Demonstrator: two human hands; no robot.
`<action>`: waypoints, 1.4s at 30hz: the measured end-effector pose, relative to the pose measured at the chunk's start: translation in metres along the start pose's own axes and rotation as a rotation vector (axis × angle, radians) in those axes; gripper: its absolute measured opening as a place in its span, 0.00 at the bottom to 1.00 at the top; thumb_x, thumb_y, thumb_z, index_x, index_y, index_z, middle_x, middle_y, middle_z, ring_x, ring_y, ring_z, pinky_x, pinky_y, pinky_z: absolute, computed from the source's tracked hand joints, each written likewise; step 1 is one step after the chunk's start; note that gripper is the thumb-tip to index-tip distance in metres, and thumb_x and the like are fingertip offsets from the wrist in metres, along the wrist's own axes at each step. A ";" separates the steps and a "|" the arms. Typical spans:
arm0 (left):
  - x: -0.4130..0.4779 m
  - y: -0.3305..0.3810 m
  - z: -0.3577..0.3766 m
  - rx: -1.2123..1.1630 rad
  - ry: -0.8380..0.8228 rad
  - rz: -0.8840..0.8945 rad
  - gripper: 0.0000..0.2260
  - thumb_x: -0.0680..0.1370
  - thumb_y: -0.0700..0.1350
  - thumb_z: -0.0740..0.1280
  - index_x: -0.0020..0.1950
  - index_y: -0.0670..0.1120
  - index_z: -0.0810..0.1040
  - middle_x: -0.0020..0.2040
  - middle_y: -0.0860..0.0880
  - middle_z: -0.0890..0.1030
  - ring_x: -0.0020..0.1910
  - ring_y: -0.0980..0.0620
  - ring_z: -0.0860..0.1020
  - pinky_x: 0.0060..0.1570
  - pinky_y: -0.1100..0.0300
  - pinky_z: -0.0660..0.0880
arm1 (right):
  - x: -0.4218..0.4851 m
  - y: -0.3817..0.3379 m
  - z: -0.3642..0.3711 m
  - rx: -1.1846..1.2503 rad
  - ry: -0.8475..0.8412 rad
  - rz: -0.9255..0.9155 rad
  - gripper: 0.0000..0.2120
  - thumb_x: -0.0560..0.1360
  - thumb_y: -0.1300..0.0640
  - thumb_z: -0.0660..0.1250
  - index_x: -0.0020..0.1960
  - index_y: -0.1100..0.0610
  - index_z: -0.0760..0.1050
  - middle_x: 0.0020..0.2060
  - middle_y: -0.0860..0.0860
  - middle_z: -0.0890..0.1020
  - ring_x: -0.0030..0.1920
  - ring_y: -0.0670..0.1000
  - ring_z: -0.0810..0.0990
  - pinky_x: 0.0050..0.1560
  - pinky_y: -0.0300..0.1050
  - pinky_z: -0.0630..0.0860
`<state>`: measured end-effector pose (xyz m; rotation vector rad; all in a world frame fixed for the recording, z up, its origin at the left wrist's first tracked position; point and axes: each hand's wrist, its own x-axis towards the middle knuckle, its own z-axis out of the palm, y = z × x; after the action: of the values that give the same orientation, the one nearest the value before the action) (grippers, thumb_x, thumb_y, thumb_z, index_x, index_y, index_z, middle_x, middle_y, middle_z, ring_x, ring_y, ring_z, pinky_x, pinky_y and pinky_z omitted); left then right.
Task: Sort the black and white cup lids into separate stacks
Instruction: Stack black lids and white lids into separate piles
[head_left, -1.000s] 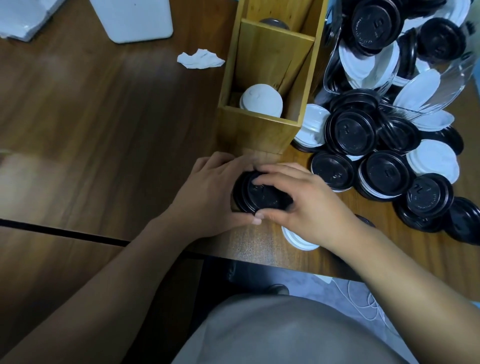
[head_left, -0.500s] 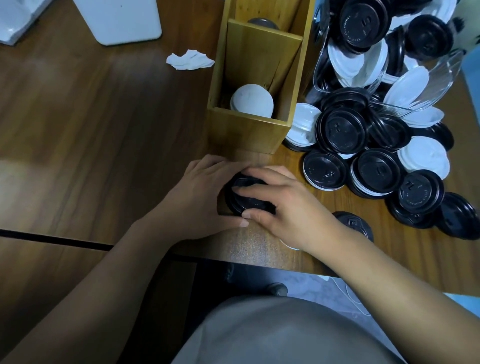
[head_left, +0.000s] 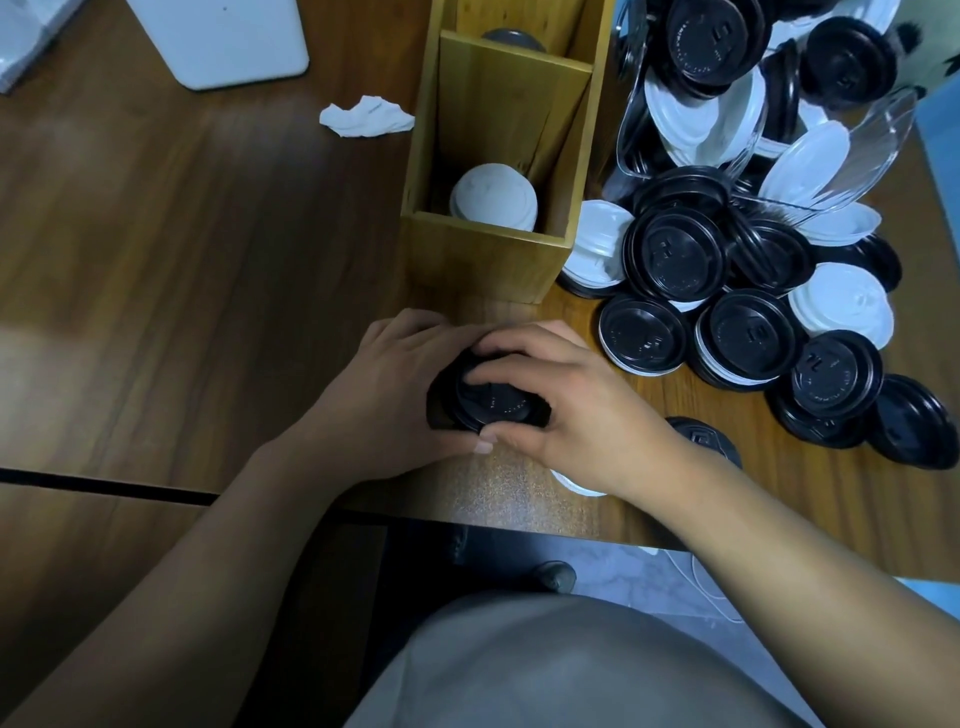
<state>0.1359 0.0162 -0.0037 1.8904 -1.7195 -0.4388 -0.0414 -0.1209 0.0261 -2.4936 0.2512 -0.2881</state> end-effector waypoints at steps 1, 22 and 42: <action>0.000 0.000 0.000 0.004 0.006 0.003 0.42 0.66 0.70 0.70 0.76 0.55 0.67 0.60 0.62 0.75 0.66 0.54 0.70 0.61 0.55 0.62 | 0.000 0.001 0.000 -0.005 0.006 -0.017 0.19 0.71 0.53 0.78 0.61 0.57 0.83 0.62 0.52 0.79 0.65 0.56 0.73 0.69 0.43 0.68; 0.000 0.001 0.004 0.075 0.030 0.020 0.37 0.69 0.70 0.70 0.72 0.51 0.76 0.68 0.56 0.77 0.68 0.51 0.71 0.62 0.56 0.63 | -0.005 0.013 -0.008 -0.005 -0.149 -0.080 0.13 0.79 0.54 0.72 0.62 0.55 0.84 0.69 0.53 0.78 0.74 0.54 0.71 0.74 0.50 0.68; 0.000 0.006 0.003 0.150 0.004 -0.024 0.38 0.69 0.71 0.69 0.73 0.53 0.73 0.69 0.57 0.74 0.71 0.52 0.68 0.65 0.53 0.64 | -0.043 0.018 -0.077 -0.172 0.283 0.561 0.05 0.78 0.56 0.70 0.43 0.50 0.81 0.39 0.41 0.81 0.39 0.43 0.77 0.43 0.46 0.71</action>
<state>0.1293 0.0153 -0.0021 2.0167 -1.7722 -0.3219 -0.1049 -0.1674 0.0695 -2.4168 1.1045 -0.3914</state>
